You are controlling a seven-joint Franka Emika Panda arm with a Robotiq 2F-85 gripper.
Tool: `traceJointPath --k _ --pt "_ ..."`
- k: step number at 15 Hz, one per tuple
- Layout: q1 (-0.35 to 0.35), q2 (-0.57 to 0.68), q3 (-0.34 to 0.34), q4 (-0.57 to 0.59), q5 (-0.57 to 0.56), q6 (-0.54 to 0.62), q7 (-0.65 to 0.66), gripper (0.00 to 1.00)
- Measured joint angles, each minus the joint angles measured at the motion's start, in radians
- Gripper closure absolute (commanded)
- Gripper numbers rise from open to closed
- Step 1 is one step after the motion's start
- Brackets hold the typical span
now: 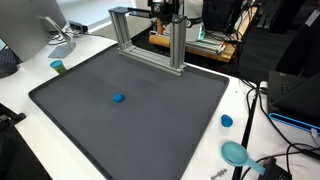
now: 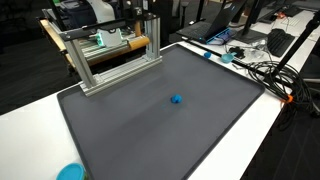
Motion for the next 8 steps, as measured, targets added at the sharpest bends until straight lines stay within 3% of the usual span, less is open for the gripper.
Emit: traceJointPath --k 8 --pt "0.000 0.001 -0.043 0.008 -0.002 0.000 -0.106 0.00"
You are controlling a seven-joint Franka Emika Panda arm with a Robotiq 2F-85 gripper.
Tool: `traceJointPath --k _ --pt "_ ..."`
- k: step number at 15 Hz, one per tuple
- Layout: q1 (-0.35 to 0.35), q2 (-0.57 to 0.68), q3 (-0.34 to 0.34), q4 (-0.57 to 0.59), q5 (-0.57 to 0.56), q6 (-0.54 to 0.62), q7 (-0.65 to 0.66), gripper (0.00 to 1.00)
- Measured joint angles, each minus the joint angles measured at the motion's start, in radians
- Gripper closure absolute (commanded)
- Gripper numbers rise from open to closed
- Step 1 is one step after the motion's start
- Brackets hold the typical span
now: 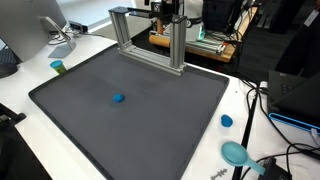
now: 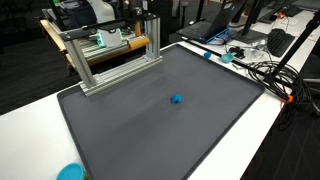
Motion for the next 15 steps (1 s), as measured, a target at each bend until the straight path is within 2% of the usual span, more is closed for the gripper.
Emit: traceJointPath --k 4,10,15 --pt "-0.001 -0.002 -0.046 0.012 -0.003 -0.036 -0.086 0.00" --pt "-0.002 -0.029 -0.048 0.012 -0.005 -0.163 -0.101 0.00" --pt "0.014 -0.063 -0.047 0.010 -0.002 -0.169 -0.100 0.00"
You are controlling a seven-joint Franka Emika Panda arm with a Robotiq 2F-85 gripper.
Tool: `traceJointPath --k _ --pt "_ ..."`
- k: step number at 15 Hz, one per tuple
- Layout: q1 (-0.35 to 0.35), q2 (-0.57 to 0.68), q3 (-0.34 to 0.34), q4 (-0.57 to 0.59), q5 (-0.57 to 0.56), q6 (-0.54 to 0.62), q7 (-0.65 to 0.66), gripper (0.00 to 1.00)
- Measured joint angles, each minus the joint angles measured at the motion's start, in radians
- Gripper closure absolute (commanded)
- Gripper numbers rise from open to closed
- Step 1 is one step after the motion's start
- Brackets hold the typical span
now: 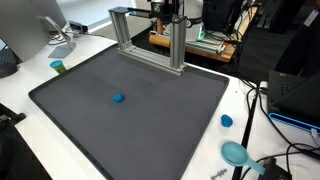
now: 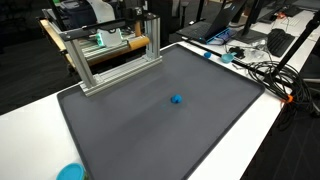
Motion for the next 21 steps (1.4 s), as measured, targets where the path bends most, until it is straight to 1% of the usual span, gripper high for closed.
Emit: traceJointPath --k 5,6,7,8,9,10,11,12,13,14,16,17,20,21 --pt "0.017 -0.004 0.009 -0.008 0.001 0.047 0.000 0.01" --pt "0.020 -0.003 0.011 -0.010 0.001 0.052 0.001 0.06" --pt "0.021 -0.002 0.014 -0.013 0.001 0.055 0.002 0.07" --pt "0.021 0.000 0.017 -0.014 0.001 0.056 0.003 0.14" --pt "0.021 0.002 0.020 -0.015 0.001 0.056 0.004 0.11" --pt "0.021 0.004 0.022 -0.017 0.001 0.056 0.004 0.12" --pt "0.021 0.005 0.023 -0.018 0.001 0.056 0.003 0.18" --pt "0.021 0.007 0.024 -0.019 0.000 0.056 0.002 0.21" --pt "0.021 0.009 0.026 -0.019 -0.002 0.056 0.002 0.32" --pt "0.020 0.013 0.028 -0.019 -0.004 0.056 0.003 0.29" --pt "0.015 0.018 0.037 -0.020 -0.013 0.055 0.004 0.36" --pt "0.012 0.018 0.040 -0.020 -0.022 0.054 0.004 0.33" --pt "0.008 0.021 0.044 -0.020 -0.035 0.050 0.005 0.31" --pt "0.006 0.022 0.044 -0.020 -0.041 0.048 0.006 0.27"
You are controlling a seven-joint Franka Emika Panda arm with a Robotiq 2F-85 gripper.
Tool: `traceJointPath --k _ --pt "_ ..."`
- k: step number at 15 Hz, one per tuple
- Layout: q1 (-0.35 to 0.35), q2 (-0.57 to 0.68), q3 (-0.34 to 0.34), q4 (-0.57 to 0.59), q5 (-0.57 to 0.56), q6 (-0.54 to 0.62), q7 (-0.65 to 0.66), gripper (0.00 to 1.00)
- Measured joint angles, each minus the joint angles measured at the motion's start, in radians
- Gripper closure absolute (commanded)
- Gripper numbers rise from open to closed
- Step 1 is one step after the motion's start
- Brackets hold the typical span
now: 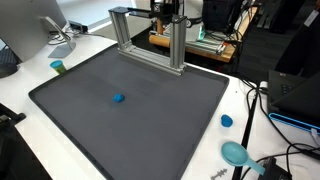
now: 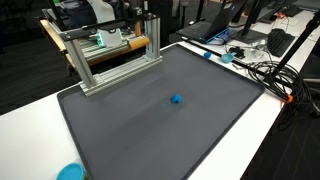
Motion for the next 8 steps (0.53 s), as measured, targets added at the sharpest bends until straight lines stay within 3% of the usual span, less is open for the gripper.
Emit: traceJointPath --k 2,3,7,8 --pt "-0.002 0.001 0.000 0.000 -0.013 -0.009 0.001 0.26" --pt "-0.003 0.002 0.000 0.000 -0.020 -0.014 0.001 0.30" --pt "-0.002 0.003 0.003 0.001 -0.026 -0.023 0.000 0.62" --pt "0.003 0.003 0.005 0.003 -0.026 -0.023 0.001 0.65"
